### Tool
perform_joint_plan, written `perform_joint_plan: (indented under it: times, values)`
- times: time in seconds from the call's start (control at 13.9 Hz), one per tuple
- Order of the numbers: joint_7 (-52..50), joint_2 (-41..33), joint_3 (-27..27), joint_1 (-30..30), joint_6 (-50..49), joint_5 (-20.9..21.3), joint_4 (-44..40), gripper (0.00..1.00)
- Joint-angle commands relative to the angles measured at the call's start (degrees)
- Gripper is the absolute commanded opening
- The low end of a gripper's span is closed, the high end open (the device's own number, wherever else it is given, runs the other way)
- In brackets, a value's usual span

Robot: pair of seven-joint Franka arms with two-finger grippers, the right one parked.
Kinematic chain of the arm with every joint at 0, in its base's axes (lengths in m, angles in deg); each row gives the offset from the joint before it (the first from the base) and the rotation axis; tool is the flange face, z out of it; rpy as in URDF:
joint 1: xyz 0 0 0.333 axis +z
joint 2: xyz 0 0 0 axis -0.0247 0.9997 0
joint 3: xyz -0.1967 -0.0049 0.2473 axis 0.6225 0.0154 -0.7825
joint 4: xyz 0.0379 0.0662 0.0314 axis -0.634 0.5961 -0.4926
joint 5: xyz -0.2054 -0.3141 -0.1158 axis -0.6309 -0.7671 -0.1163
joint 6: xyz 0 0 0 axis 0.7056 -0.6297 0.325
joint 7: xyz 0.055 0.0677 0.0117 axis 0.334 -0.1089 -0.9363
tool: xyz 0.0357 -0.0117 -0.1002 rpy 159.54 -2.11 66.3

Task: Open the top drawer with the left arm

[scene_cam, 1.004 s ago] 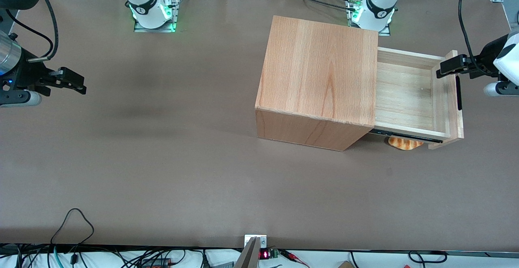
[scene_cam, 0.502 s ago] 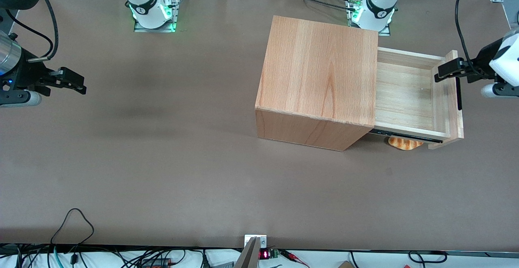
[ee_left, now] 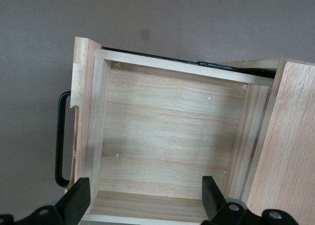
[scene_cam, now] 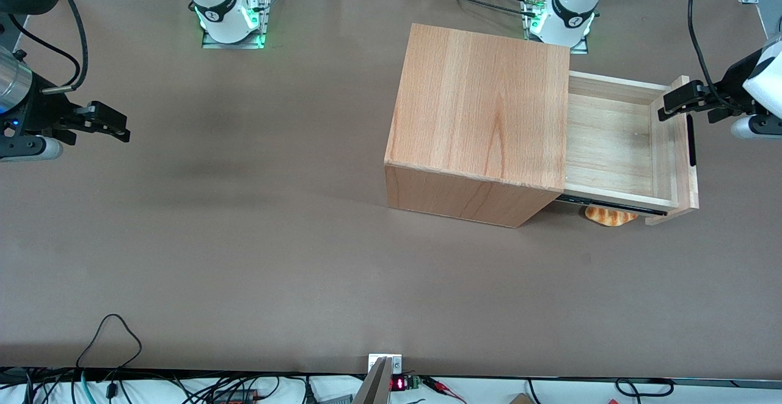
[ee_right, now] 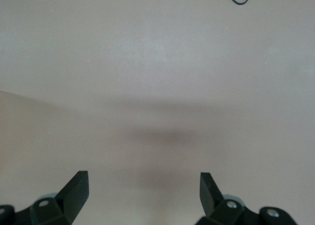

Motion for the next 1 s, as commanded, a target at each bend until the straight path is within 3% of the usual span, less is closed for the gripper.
perform_joint_plan:
  times: [0.0,0.36,0.57,0.93]
  values:
    - [0.3,0.14,-0.45,0.19,-0.25,1.63,-0.79,1.0]
    - [0.22,0.31,-0.36,0.55,1.76,1.9,-0.79,1.0]
    - [0.31,0.31,0.26,0.37,4.05,5.14,-0.7,1.0]
    - [0.39,0.05,0.26,0.37,4.05,4.89,-0.35,1.0]
